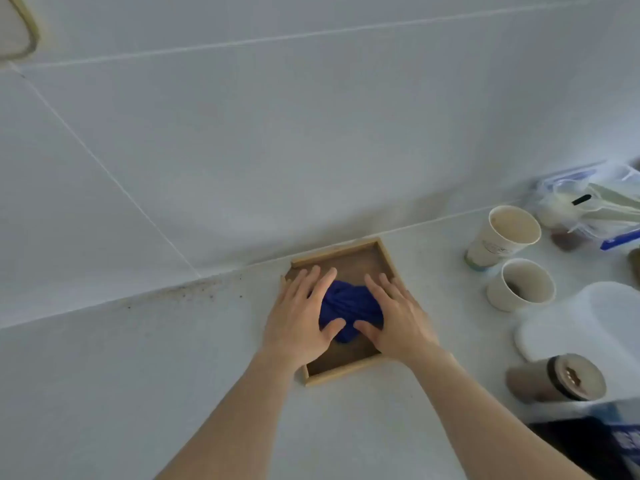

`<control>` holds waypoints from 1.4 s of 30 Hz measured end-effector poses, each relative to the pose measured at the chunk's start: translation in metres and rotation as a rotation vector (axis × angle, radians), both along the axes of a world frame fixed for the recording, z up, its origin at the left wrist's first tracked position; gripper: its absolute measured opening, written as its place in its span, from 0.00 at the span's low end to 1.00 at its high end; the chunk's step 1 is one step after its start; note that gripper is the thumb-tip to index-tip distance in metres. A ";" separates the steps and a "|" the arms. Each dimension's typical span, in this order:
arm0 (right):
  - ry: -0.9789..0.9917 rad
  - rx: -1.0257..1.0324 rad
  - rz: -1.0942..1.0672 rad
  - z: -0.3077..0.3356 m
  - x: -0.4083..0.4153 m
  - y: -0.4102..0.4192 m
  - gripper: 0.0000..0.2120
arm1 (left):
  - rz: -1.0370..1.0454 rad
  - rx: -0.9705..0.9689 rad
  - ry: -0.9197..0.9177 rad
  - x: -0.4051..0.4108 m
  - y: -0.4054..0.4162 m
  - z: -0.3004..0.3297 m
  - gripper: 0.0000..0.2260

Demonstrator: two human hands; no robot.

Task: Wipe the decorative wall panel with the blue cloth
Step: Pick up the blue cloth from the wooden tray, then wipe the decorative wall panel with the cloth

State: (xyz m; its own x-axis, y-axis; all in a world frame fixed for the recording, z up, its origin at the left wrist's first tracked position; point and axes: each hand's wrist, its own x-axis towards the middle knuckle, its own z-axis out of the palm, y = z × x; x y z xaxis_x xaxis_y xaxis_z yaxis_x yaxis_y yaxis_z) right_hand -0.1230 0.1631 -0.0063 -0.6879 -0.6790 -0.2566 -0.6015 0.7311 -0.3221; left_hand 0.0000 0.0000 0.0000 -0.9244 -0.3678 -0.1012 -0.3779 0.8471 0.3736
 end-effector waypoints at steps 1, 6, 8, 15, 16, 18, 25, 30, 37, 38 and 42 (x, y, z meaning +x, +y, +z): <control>0.002 0.008 0.013 -0.002 0.000 0.000 0.41 | -0.001 0.020 -0.038 -0.002 0.002 -0.004 0.39; 0.103 0.042 0.043 -0.009 0.001 0.003 0.30 | 0.067 -0.022 -0.079 -0.008 0.012 -0.017 0.29; 0.126 0.009 0.025 -0.008 0.001 0.003 0.23 | 0.094 -0.041 -0.042 -0.009 0.011 -0.015 0.24; 0.050 -0.137 -0.066 0.013 0.003 -0.003 0.11 | 0.127 -0.006 0.017 -0.005 0.000 0.013 0.16; 0.037 -0.163 -0.071 0.019 0.003 -0.005 0.09 | 0.138 0.001 0.031 -0.003 -0.003 0.020 0.15; 0.015 -0.225 -0.086 0.033 0.002 -0.012 0.08 | 0.147 0.013 0.048 0.001 -0.010 0.036 0.14; -0.109 -0.453 -0.078 0.095 0.015 -0.050 0.07 | 0.224 0.042 0.171 0.035 -0.049 0.112 0.15; -0.237 -0.602 -0.048 0.152 0.042 -0.086 0.06 | 0.295 0.041 0.271 0.075 -0.077 0.169 0.12; -0.447 -0.753 -0.045 0.236 0.099 -0.129 0.06 | 0.384 0.100 0.469 0.134 -0.113 0.238 0.16; -0.471 -0.771 -0.042 0.246 0.107 -0.133 0.08 | 0.389 0.119 0.494 0.141 -0.118 0.247 0.17; -0.607 -0.904 -0.083 0.286 0.143 -0.150 0.16 | 0.421 0.188 0.610 0.166 -0.136 0.287 0.13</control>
State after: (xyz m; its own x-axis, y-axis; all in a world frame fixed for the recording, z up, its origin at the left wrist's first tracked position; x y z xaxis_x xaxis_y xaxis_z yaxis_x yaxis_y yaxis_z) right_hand 0.0198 0.0129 0.2793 -0.6676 -0.7445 0.0018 -0.1208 0.1060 -0.9870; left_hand 0.1660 -0.1362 0.2867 -0.6224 -0.7285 0.2862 -0.3356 0.5787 0.7433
